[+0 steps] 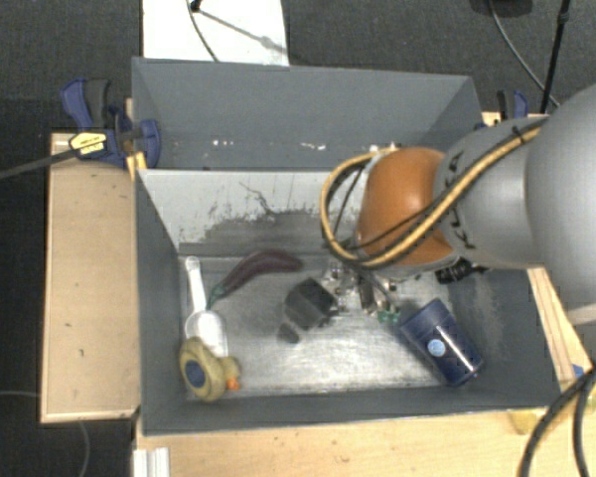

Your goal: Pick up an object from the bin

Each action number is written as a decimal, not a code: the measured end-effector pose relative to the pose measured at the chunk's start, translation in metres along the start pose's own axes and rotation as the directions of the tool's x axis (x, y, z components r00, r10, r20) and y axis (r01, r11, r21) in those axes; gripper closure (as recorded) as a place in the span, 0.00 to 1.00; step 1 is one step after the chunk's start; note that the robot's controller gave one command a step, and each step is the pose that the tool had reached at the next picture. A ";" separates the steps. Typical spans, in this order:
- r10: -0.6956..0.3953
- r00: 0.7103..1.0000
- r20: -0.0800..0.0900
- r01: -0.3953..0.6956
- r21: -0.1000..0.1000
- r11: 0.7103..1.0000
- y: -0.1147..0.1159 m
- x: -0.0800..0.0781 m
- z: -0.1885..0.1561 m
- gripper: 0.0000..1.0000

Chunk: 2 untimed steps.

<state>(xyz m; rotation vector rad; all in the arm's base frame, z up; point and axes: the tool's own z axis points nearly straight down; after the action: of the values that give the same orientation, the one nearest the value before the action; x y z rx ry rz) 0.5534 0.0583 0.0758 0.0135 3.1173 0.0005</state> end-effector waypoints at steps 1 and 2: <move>0.000 1.000 0.000 0.000 0.000 1.000 0.000 0.000 0.000 1.00; -0.044 0.999 -0.012 0.044 -0.002 0.999 0.019 -0.011 -0.175 1.00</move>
Offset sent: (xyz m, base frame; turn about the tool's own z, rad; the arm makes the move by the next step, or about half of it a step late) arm 0.0041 0.0186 0.1699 -0.0424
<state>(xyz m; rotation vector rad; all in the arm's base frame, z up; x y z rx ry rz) 0.5602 0.0772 0.2511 -0.0551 3.1287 0.0027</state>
